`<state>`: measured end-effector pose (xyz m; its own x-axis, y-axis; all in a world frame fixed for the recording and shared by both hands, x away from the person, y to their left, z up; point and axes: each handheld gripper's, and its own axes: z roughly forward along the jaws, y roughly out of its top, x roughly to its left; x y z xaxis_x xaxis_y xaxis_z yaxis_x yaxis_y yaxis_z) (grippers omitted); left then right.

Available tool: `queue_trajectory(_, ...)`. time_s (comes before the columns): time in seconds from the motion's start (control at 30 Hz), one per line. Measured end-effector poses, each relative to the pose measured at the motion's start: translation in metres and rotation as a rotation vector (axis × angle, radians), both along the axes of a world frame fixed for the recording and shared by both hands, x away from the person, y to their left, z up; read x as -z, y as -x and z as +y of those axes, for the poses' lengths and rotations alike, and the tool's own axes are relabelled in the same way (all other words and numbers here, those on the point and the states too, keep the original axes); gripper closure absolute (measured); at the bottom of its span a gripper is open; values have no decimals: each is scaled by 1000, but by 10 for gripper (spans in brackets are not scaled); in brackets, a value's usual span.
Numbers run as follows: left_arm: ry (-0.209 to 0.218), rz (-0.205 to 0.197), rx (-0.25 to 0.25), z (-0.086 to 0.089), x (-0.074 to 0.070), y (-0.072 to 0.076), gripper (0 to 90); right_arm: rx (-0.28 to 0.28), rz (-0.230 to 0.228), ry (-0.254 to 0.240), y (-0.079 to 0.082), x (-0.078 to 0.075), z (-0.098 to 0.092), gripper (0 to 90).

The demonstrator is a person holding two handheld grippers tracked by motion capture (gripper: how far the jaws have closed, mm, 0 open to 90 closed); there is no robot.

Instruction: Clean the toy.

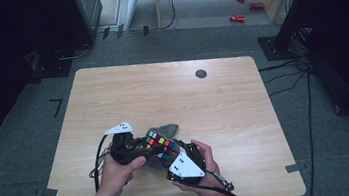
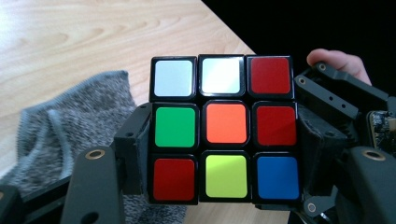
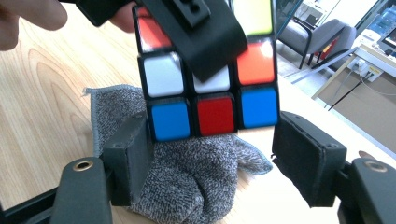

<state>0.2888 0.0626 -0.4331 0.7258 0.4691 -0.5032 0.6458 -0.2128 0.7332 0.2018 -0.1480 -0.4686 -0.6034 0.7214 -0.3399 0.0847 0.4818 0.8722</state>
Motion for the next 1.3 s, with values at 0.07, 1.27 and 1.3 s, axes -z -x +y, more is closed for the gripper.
queue_trajectory(0.07, 16, -11, -4, 3, -2, 0, 344, 1, 10, -17, -1, -1, -2, 300)
queue_trajectory(1.27, 180, -231, -204, 53, -6, -1, 343, 37, 415, -174, -77, 36, 26, 310)
queue_trajectory(1.3, 175, -234, -210, 53, -6, -1, 343, 40, 421, -166, -79, 39, 27, 314)
